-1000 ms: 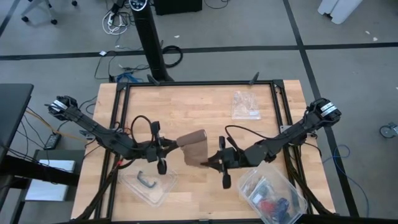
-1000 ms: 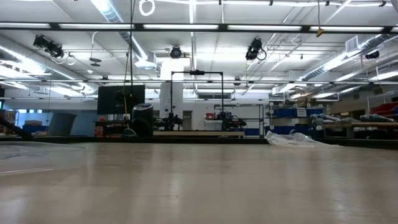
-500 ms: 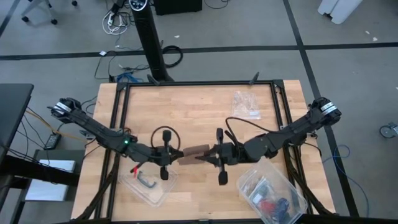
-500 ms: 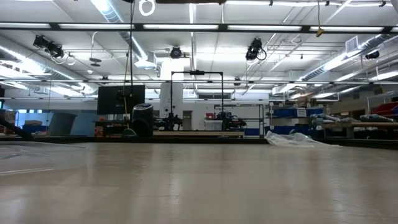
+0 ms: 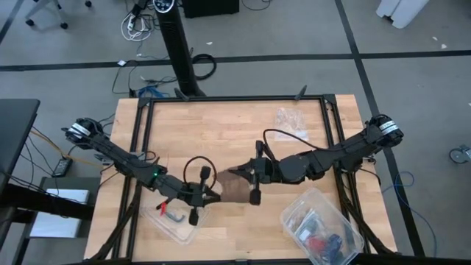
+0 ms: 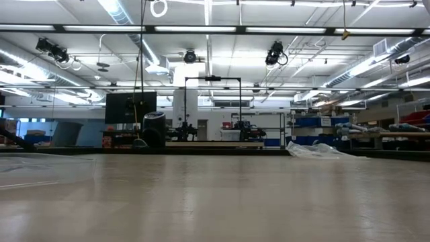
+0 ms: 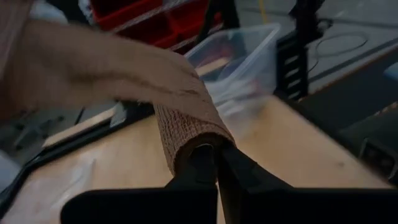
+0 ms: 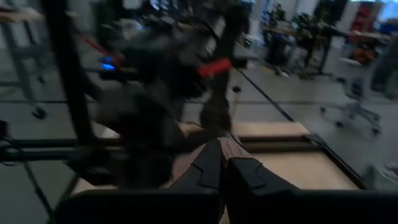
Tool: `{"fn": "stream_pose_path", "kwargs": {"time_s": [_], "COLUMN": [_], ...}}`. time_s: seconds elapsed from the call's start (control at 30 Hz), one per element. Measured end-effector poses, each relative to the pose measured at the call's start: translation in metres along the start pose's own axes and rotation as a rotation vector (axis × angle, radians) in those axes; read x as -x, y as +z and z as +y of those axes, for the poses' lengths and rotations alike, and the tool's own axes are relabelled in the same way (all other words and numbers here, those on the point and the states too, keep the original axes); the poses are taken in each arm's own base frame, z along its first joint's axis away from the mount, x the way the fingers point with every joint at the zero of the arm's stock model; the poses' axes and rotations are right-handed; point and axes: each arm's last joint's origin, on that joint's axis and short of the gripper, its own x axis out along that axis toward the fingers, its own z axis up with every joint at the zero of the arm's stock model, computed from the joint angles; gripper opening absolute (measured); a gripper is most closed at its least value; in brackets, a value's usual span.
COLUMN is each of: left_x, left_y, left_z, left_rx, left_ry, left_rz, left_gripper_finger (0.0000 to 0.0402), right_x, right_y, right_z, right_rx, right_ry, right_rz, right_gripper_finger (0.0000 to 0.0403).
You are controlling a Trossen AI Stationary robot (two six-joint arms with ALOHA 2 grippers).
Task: Roll bandage
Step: Roll the brown bandage
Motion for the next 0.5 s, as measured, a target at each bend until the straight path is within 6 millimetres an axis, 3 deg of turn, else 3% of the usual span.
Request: {"fn": "stream_pose_path", "kwargs": {"time_s": [0.23,0.37,0.5], "left_x": [0.0010,0.0011,0.0011], "left_y": [0.0031,0.0031,0.0022], "left_z": [-0.0027,-0.0035,-0.0037], "left_rx": [0.012,0.020,0.038], "left_ry": [-0.020,-0.031,-0.034], "left_rz": [-0.031,-0.031,-0.022], "left_gripper_finger": [0.0001,0.0001,0.0001], "right_x": [-0.0022,0.0003,0.0069], "right_y": [-0.0081,-0.0073,-0.0006], "right_z": [-0.0065,-0.0029,-0.0053], "right_rx": [-0.013,-0.022,-0.146], "right_ry": [-0.058,-0.046,-0.055], "right_rz": [0.077,0.072,0.056], "right_gripper_finger": [0.0053,0.0116,0.0185]}}
